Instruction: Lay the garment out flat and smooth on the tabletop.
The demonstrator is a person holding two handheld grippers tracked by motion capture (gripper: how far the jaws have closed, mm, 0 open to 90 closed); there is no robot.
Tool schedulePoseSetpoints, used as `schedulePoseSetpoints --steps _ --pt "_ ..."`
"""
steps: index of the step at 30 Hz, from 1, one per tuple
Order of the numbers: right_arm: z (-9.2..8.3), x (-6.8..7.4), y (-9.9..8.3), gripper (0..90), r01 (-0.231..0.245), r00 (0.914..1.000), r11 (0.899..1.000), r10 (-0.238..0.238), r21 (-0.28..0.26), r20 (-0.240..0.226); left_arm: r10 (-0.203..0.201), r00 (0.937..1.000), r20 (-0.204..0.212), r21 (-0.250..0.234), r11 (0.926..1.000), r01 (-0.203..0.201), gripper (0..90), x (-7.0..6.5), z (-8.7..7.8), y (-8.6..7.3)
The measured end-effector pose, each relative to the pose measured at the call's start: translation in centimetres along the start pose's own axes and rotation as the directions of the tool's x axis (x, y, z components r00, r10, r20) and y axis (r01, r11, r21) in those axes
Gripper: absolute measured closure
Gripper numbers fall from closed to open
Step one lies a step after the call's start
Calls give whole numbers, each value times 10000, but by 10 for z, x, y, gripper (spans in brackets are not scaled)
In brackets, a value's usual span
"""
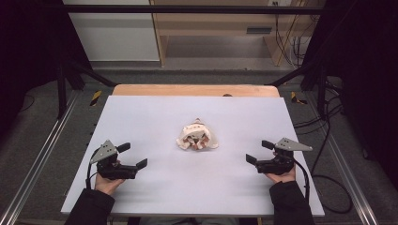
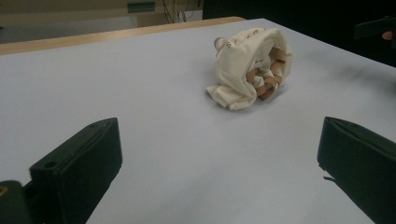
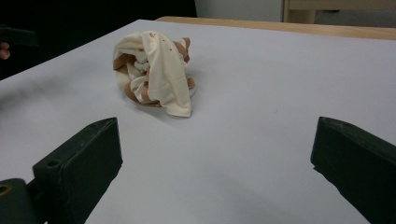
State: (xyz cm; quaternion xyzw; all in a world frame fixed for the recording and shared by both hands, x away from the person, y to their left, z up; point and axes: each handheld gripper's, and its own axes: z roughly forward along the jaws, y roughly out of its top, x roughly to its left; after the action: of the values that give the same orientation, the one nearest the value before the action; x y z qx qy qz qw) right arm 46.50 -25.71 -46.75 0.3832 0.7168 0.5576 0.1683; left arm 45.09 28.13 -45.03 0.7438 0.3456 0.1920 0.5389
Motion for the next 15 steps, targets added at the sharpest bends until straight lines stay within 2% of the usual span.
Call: schedulePoseSetpoints --steps 15 --pt "1 4 3 31 164 9999 9998 -164 -68 -26 -156 9996 -246 -15 9999 155 0 0 1 3"
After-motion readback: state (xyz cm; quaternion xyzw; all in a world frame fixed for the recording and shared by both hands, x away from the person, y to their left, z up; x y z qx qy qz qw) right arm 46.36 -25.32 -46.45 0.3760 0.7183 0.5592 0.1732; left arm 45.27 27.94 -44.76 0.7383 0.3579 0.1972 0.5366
